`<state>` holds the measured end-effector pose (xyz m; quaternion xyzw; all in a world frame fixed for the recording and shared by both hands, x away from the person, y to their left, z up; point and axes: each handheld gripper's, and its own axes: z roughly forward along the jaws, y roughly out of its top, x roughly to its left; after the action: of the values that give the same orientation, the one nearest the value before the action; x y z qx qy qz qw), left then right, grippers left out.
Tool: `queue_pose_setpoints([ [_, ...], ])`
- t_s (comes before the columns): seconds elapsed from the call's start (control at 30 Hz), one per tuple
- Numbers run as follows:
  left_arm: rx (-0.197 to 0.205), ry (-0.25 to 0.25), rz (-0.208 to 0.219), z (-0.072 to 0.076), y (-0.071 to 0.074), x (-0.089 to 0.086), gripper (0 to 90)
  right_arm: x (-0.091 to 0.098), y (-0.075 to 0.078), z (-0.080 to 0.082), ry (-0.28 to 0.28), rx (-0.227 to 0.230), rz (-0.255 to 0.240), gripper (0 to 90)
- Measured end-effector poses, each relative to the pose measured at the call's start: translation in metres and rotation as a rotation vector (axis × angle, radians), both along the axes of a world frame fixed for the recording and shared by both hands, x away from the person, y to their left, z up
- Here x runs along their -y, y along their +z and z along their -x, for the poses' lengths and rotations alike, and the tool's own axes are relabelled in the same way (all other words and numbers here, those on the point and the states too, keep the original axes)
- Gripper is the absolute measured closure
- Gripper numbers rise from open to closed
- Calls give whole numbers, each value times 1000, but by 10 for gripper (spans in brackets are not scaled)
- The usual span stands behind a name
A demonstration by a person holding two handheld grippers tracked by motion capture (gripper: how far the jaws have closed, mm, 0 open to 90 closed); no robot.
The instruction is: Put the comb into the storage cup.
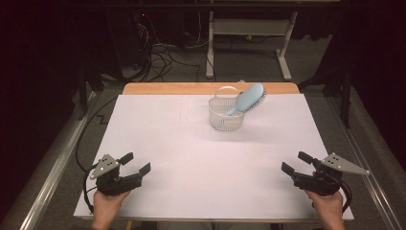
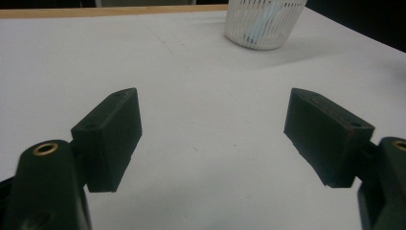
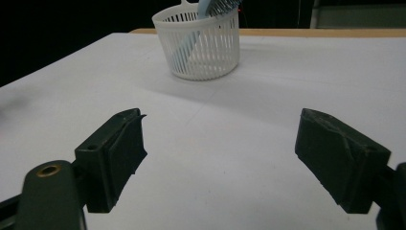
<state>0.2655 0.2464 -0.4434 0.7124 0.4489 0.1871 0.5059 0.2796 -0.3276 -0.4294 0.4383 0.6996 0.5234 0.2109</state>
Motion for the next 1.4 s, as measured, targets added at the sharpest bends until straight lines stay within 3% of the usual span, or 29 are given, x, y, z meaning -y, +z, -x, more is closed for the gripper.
queue_pose_setpoints([
  [0.43,0,-3,-1,0,0,0,199,5,-10,2,-15,-16,12,176],
  [0.73,0,-1,-1,1,0,0,199,5,-17,1,-21,-20,52,180],
  [1.4,-5,5,2,0,-1,-2,199,15,-30,6,-44,-38,54,196],
])
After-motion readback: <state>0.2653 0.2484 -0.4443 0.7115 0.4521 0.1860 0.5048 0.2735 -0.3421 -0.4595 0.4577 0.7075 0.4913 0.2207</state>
